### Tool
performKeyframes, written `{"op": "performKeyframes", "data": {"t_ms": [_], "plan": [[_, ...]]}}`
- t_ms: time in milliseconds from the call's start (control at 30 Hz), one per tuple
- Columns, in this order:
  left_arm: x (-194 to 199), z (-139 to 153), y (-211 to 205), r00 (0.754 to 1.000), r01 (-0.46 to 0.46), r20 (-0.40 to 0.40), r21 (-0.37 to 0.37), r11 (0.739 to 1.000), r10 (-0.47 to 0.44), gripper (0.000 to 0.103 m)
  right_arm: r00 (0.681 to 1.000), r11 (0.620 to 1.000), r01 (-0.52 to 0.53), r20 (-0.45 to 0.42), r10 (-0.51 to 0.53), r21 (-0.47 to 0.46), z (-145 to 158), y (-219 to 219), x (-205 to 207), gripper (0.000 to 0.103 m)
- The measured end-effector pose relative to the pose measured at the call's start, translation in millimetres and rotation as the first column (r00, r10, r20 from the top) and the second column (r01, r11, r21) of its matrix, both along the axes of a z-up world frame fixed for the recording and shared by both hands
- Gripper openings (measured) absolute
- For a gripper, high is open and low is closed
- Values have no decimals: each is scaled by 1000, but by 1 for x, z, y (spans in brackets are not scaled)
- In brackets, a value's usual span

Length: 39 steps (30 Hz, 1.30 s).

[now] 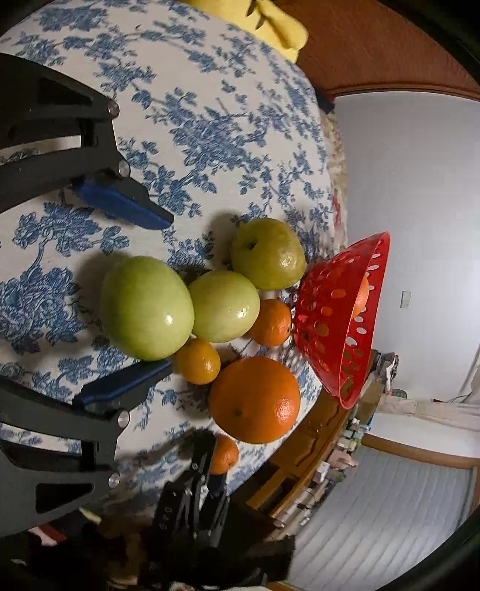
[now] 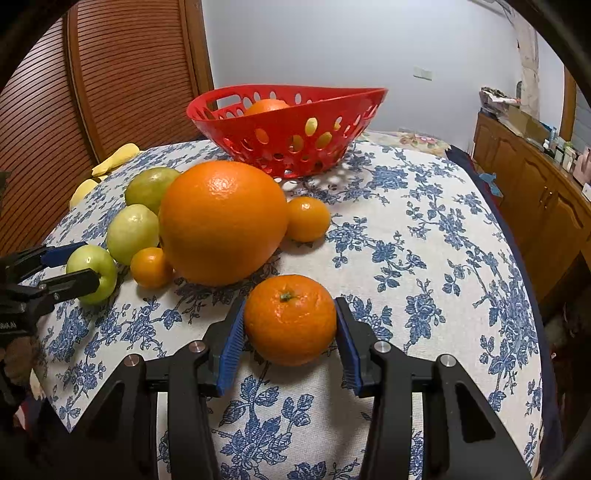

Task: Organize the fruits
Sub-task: 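Grasp a green apple with the left tool while the right tool grasps a small tangerine, then lift the apple and tangerine and carry both toward the red basket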

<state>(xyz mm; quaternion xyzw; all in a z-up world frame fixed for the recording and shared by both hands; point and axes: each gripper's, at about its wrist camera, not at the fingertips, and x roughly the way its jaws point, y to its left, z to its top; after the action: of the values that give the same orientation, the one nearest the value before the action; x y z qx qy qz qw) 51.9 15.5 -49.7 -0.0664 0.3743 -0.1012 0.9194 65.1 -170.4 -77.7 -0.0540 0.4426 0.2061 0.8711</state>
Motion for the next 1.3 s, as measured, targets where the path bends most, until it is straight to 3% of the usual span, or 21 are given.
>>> {"op": "performKeyframes", "data": {"t_ms": [433, 533, 767, 1300], "plan": [[5, -6, -7, 1000, 11, -28, -5, 1000, -11, 64, 1000, 1000, 0, -8, 0, -3, -2, 1, 1, 47], [4, -5, -8, 1000, 20, -24, -12, 1000, -20, 58, 1000, 1000, -1, -11, 1, -5, -2, 1, 1, 47], [3, -3, -10, 1000, 7, -24, -1, 1000, -7, 58, 1000, 1000, -4, -15, 4, -6, -3, 2, 2, 47], [-3, 25, -4, 998, -7, 58, -11, 1000, 7, 58, 1000, 1000, 2, -7, -2, -1, -1, 0, 1, 47]]}}
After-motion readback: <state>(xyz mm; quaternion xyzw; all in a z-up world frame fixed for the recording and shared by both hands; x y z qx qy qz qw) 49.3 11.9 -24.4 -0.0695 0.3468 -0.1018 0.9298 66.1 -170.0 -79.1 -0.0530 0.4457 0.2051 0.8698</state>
